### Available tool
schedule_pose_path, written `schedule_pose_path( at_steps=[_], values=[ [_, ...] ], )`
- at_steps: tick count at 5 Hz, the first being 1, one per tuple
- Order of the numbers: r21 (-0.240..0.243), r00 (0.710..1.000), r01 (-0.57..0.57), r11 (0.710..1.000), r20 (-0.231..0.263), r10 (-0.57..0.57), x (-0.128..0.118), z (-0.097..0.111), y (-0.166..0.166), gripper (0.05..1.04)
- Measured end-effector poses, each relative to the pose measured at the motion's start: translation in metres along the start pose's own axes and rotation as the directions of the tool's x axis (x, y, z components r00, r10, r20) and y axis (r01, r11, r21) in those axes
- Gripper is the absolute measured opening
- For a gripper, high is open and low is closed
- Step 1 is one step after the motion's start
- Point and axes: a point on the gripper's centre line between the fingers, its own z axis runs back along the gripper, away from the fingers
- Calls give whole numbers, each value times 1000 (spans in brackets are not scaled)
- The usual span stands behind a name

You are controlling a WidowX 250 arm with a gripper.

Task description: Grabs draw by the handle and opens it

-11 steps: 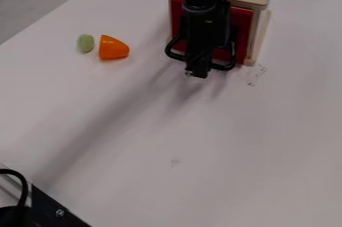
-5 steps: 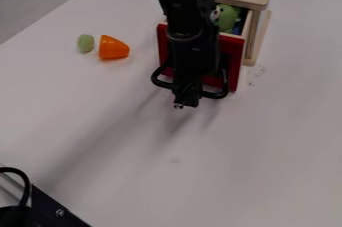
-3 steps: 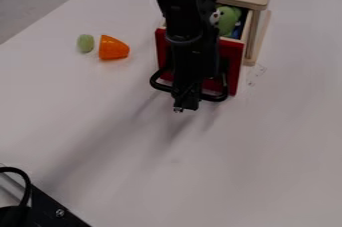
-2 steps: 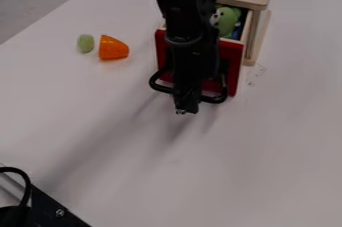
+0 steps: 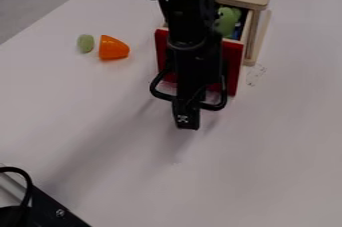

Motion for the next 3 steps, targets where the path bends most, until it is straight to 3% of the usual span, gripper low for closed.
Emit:
schedule_pose_path(
  at_steps=[1, 3],
  values=[
    [51, 1000, -1, 999, 26, 0, 1, 10, -1, 997],
    [223, 998, -7, 975, 64, -7, 2, 58, 3, 997]
  ],
)
